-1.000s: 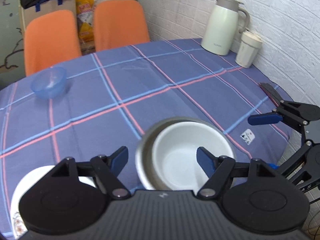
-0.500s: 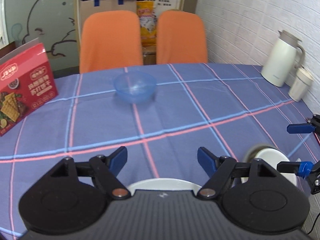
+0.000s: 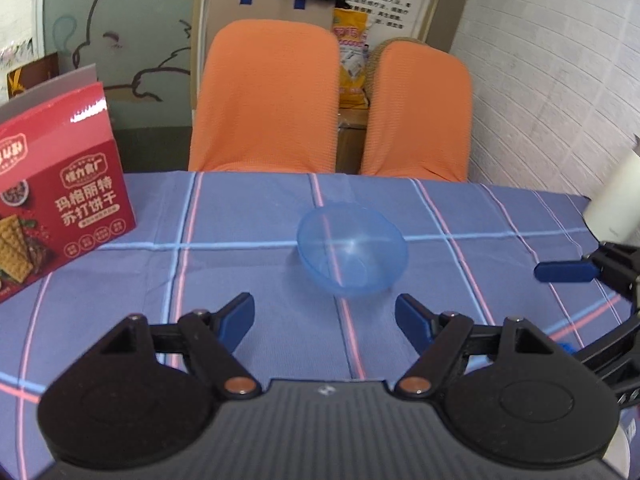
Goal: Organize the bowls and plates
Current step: 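Move the left tool to the translucent blue bowl, then grip the blue bowl rim with the left tool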
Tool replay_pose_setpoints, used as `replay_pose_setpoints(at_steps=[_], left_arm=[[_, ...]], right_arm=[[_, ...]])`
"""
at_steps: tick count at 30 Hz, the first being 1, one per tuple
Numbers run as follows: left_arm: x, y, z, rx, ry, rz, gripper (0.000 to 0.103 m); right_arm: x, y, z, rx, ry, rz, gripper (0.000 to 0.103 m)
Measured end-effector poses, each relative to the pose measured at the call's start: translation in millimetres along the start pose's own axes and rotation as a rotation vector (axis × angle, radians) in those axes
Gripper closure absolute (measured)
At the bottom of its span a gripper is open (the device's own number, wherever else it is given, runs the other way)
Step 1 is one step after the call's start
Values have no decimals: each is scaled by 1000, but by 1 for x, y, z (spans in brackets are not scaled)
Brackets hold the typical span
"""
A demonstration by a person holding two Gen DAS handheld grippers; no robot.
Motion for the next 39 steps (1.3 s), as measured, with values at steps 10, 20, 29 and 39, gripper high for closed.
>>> replay_pose_setpoints(at_steps=[10,20,29,39], left_arm=[[75,-21,-27,-27,-44,20,25],[123,-20,-32,-41,-64,46,25],[127,-27,-30,-17,-48,24,25],[127,-19,-29,19,-52,19,34]], right_arm=[[68,4,-10,-38,-69,6,21],[96,-8,-15,-75,-56,-7,21],[93,-3,-7,-13,22,-50,17],[99,-6,-20,-43,18,-52,23]])
Point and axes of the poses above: each gripper's, at about its wrist camera, not at the fingertips, and x roughly the way its jaws point, y to its right, z to its underside, the point moved 8 cm from there along x, roughly the way its jaws point, and after that the axes turned 9 degrees about x, right-handed, at the moved point
